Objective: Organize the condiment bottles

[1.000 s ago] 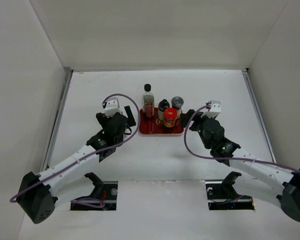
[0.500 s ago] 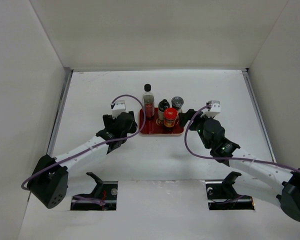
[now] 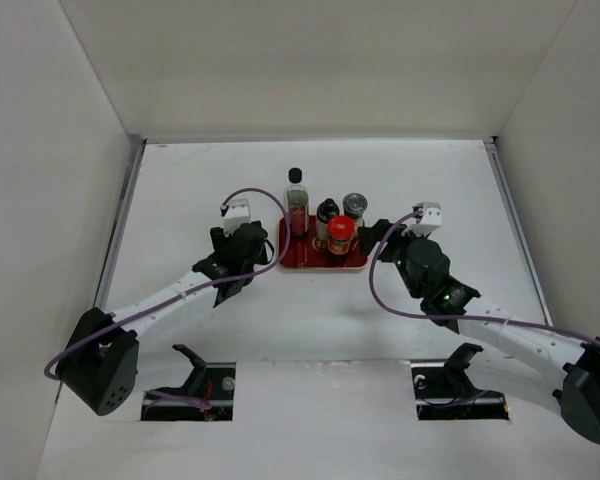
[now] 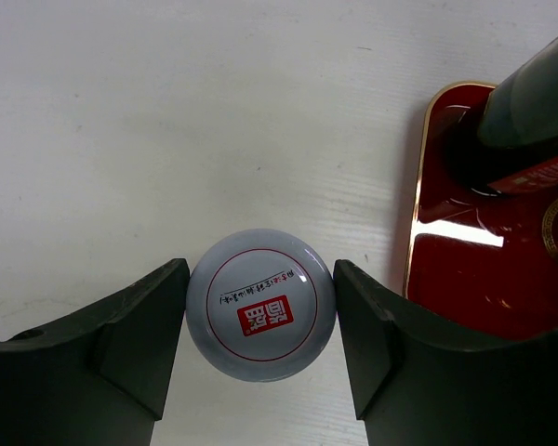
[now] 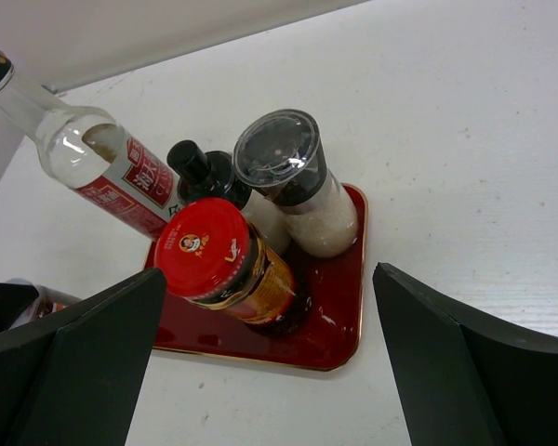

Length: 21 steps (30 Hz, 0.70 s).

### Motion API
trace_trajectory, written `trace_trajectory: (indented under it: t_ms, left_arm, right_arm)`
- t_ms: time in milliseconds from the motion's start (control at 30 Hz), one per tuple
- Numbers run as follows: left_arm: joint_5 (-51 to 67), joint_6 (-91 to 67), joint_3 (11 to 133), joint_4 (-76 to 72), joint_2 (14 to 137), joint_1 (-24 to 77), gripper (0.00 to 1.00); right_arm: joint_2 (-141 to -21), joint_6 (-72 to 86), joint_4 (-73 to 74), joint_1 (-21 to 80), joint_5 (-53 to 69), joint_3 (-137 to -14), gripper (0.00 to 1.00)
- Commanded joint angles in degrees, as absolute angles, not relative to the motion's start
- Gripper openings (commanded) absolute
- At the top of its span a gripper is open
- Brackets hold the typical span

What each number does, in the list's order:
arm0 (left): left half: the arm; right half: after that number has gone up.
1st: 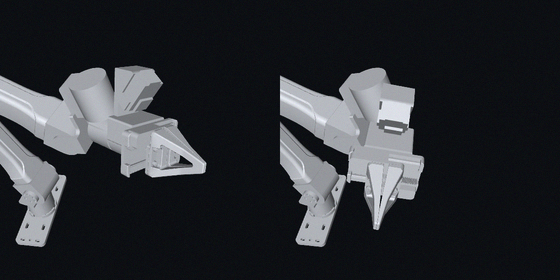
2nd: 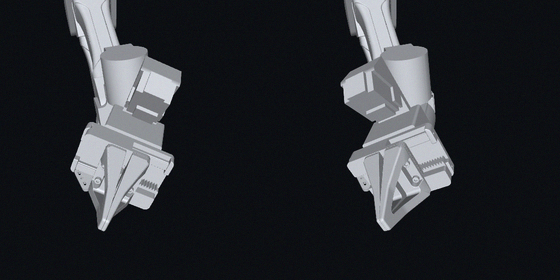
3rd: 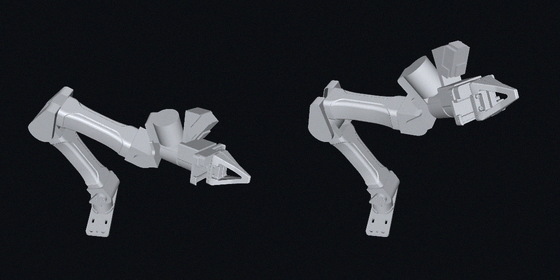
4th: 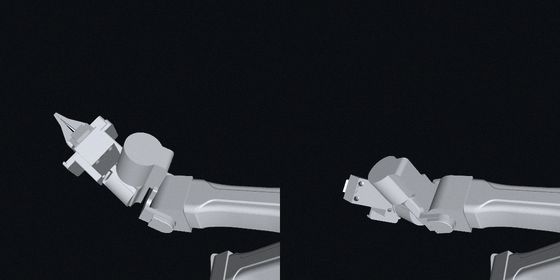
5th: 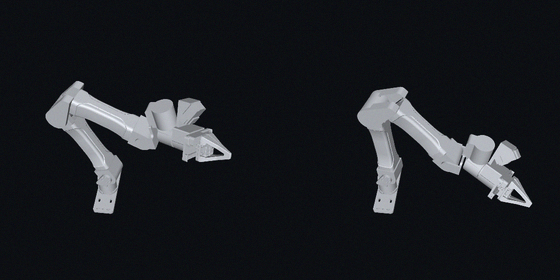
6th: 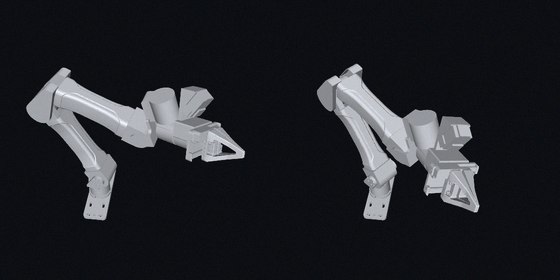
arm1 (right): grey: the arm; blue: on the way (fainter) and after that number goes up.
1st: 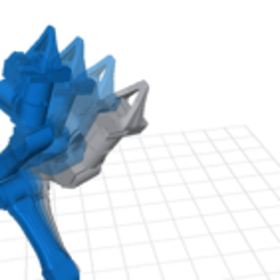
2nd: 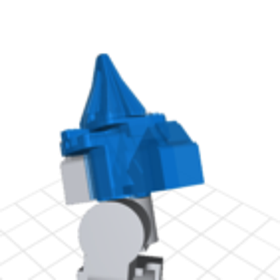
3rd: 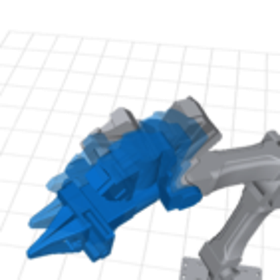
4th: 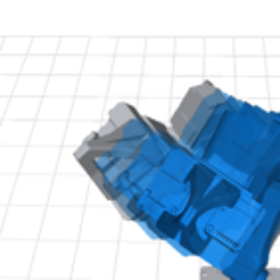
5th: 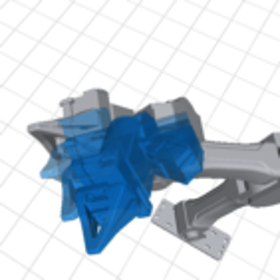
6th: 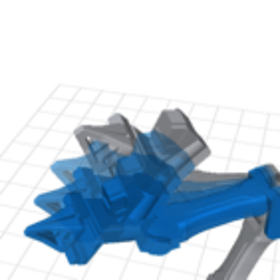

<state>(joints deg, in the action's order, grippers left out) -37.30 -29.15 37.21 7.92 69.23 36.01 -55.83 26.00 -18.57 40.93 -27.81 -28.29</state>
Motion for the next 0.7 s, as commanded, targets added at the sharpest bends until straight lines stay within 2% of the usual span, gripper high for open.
trace_trajectory:
  t_ms: [0,67,200,267,500,533,667]
  left_arm:
    - [-37.3,-30.1,36.1,6.0,68.4,36.8,0.36]
    - [-37.1,-30.3,36.3,6.7,68.9,36.6,0.41]
    - [-37.9,-30.8,35.1,5.8,68.2,36.9,0.56]
    - [-37.3,-30.8,35.6,6.1,68.9,36.5,0.58]
    - [-36.2,-30.8,36.0,6.2,69.5,37.4,0.57]
    - [-36.1,-30.8,36.0,6.2,69.5,37.7,0.55]
    - [-36.6,-30.6,37.1,6.4,68.4,38.2,0.37]
  right_arm:
    - [-55.0,27.0,-21.9,40.8,-26.9,-28.5,1.0]
    - [-55.0,27.1,-22.2,40.7,-26.8,-28.3,1.0]
    - [-54.6,27.2,-21.8,40.8,-26.8,-28.3,1.0]
    - [-54.4,27.2,-22.2,40.8,-26.9,-28.2,1.0]
    - [-54.5,27.2,-22.2,40.8,-26.7,-28.1,1.0]
    - [-54.8,27.2,-21.9,40.7,-26.7,-28.3,1.0]
    - [-54.2,27.2,-22.2,40.8,-26.7,-28.1,1.0]
